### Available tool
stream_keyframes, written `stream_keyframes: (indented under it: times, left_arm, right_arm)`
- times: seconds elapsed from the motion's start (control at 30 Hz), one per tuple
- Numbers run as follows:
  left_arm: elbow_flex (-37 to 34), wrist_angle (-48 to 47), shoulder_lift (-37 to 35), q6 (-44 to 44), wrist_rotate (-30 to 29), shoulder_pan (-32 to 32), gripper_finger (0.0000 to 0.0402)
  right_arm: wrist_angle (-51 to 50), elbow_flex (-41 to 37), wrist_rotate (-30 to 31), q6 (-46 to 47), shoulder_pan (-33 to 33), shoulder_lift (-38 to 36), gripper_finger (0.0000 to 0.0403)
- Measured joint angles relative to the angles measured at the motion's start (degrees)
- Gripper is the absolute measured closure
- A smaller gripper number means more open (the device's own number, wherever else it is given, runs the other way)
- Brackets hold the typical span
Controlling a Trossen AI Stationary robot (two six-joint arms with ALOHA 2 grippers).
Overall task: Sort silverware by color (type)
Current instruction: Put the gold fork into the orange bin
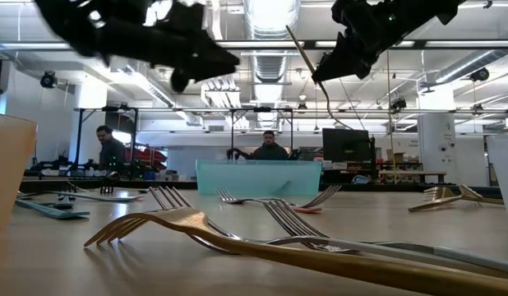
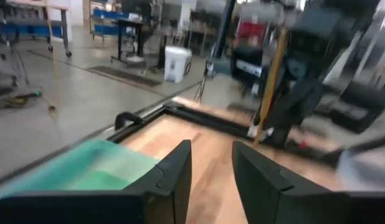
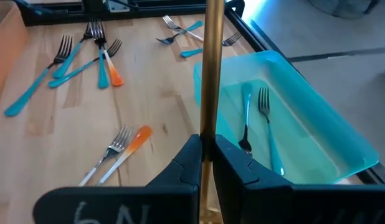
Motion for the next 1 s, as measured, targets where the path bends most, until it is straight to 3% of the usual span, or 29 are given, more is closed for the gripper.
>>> stream_keyframes:
  times: [0.2,0.3,0.4,0.5,0.63,0.83,1.0]
  left_arm:
    - [19.72,-33.42,4.35,4.65,-0.08,0.04,0.0262]
    - [26.13,-42.26,6.86,2.26,-3.68,0.01,0.0251]
    - [27.24,-42.85,8.88,0.41,-7.64,-0.06,0.0249]
    - [25.03,-35.84,10.72,0.52,-8.0,-1.07,0.0249]
    - [18.78,-17.54,11.73,1.04,-6.7,-2.72,0.0249]
    - [9.51,14.09,15.54,0.68,2.35,-3.41,0.0249]
    - [10.68,21.45,22.27,-1.57,2.47,-3.1,0.0249]
  right_arm:
    - [-0.53,0.0,0.03,0.74,-0.04,0.0,0.039]
    - [-0.53,0.0,0.46,-0.21,-0.04,0.0,0.039]
    - [-0.73,0.0,0.47,-0.38,-0.32,0.0,0.039]
    - [-1.22,0.0,0.48,-0.37,-0.64,0.0,0.039]
    - [-1.95,0.0,0.48,-0.61,-1.16,0.0,0.039]
    - [-1.77,0.0,0.57,-0.15,-1.73,0.0,0.039]
    - [-0.84,0.0,0.5,0.75,-1.66,0.0,0.039]
